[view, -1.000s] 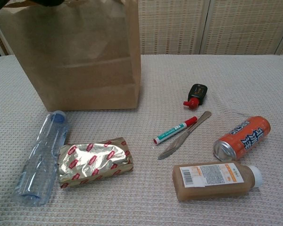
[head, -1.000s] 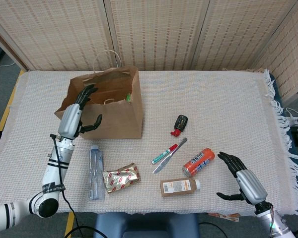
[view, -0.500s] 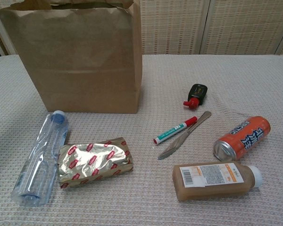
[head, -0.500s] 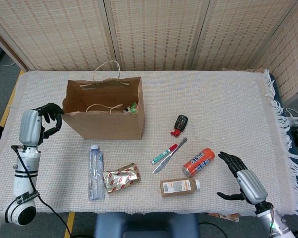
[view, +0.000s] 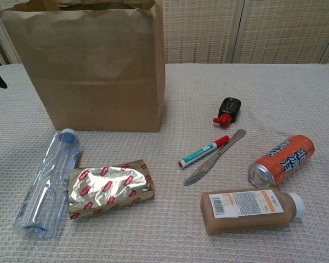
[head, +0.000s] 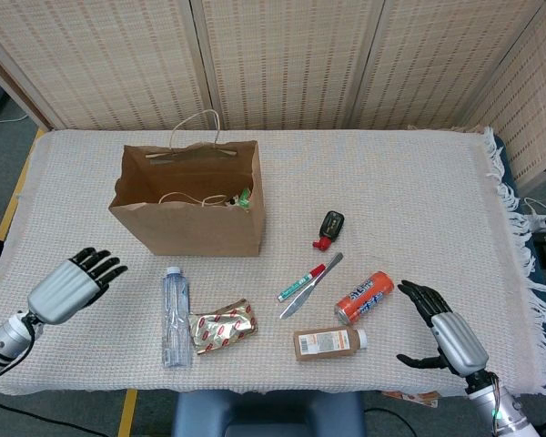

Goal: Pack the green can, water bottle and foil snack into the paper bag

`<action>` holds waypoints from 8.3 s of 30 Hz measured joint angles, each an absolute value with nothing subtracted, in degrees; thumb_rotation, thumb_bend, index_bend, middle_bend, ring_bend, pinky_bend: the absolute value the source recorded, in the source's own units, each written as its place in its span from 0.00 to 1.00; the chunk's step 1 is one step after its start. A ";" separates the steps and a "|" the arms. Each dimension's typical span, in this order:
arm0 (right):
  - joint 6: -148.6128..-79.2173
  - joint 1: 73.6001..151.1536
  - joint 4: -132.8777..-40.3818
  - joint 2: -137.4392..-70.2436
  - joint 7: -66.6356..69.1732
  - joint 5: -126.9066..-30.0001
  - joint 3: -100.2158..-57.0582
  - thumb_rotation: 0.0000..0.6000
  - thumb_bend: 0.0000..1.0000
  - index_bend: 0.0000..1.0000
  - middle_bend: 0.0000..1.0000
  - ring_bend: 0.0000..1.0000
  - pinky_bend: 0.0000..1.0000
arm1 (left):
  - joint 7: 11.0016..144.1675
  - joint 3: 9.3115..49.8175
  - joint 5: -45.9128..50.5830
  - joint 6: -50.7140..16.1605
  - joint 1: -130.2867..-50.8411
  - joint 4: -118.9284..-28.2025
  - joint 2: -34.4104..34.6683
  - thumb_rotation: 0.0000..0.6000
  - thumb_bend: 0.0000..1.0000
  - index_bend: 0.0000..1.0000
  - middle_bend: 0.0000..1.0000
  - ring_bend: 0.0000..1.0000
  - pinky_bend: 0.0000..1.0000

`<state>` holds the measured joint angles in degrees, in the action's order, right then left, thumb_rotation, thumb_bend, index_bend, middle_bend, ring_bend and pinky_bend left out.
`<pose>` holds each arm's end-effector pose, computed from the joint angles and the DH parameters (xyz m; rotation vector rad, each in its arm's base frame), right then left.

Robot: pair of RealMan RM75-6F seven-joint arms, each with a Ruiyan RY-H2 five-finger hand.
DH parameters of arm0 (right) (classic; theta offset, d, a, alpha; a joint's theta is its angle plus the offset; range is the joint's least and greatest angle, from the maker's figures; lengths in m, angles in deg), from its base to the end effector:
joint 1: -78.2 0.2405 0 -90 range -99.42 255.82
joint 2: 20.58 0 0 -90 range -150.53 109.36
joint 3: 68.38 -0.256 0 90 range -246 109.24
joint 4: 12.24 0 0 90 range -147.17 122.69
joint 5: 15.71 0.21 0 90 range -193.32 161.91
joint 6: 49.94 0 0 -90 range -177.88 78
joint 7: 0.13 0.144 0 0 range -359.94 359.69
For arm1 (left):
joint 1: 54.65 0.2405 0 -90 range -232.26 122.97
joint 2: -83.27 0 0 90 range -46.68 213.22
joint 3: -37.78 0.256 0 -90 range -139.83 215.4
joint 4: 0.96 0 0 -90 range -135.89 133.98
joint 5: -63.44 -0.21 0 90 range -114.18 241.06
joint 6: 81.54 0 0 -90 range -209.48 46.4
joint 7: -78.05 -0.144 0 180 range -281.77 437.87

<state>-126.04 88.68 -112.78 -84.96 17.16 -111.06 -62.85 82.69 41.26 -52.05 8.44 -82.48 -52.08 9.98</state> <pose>-0.2614 -0.1659 0.1005 1.5858 -1.3835 1.1443 -0.2862 0.2839 0.1371 -2.1206 -0.0093 -0.9297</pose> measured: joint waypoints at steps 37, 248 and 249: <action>-123.80 89.42 -114.01 -83.36 19.07 -109.98 -62.49 1.00 0.00 0.00 0.00 0.00 0.00 | 70.94 51.79 -62.58 -11.66 -103.84 -43.46 -1.89 1.00 0.35 0.00 0.00 0.00 0.01; -123.44 89.24 -115.84 -81.80 21.73 -109.64 -62.51 1.00 0.00 0.00 0.00 0.00 0.00 | 71.50 47.91 -50.55 -18.30 -96.81 -65.65 -10.96 1.00 0.54 0.53 0.53 0.52 0.66; -123.50 89.22 -115.82 -81.83 21.75 -109.64 -62.54 1.00 0.00 0.00 0.00 0.00 0.00 | 71.81 48.06 -50.69 -17.65 -96.73 -65.30 -11.11 1.00 0.55 0.58 0.58 0.56 0.69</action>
